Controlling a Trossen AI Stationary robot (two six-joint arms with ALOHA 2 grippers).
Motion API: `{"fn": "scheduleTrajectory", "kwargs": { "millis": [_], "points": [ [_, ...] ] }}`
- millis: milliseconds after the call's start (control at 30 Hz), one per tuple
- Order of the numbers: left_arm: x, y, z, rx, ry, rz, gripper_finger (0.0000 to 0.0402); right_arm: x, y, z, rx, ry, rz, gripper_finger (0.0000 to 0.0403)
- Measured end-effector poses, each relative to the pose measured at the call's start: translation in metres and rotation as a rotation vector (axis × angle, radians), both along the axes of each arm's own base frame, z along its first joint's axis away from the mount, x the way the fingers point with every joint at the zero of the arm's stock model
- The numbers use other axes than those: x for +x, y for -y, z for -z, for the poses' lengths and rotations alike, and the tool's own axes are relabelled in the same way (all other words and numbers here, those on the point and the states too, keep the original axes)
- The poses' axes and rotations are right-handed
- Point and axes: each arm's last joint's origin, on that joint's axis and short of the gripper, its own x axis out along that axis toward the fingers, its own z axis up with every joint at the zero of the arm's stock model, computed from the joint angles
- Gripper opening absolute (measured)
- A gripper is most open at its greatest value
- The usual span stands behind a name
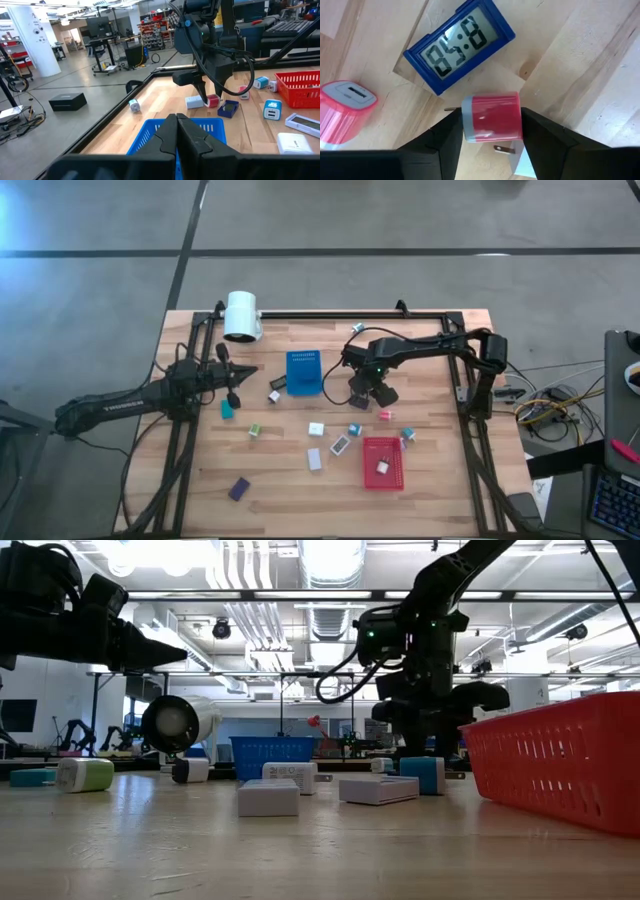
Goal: Pick & Place Office items
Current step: Put the left pink charger adapter into the red bin
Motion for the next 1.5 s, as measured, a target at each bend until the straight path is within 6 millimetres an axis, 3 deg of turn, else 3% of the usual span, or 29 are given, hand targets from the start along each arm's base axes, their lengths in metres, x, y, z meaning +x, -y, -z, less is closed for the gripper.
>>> {"fn": "scheduleTrajectory", "kwargs": {
  "millis": [200, 467, 800, 1000, 1167, 1300, 1500],
  "points": [
    [0.000, 0.000, 0.000, 0.000, 0.000, 0.000, 0.0010, 0.003, 0.001, -0.003, -0.005, 0.011, 0.020, 0.0150],
    [0.000, 0.000, 0.000, 0.000, -0.001, 0.000, 0.0009, 0.009, 0.003, -0.021, -0.018, 0.061, 0.075, 0.0148],
    [0.000, 0.000, 0.001, -0.003, -0.008, 0.000, 0.0008, -0.006, -0.005, -0.086, 0.070, 0.305, 0.172, 0.0148],
    [0.000, 0.000, 0.001, -0.007, -0.007, 0.000, 0.0009, -0.039, -0.015, -0.140, 0.349, 0.674, 0.111, 0.0148],
    [0.000, 0.000, 0.001, -0.009, -0.010, 0.000, 0.0013, -0.085, -0.027, -0.168, 0.351, 1.024, 0.097, 0.0148],
    [0.000, 0.000, 0.001, -0.009, -0.010, -0.003, 0.0011, -0.126, -0.037, -0.172, 0.399, 1.281, 0.089, 0.0148],
    [0.000, 0.000, 0.001, -0.011, -0.007, -0.005, 0.0013, -0.174, -0.050, -0.154, 0.422, 1.491, 0.199, 0.0148]
  ]
}}
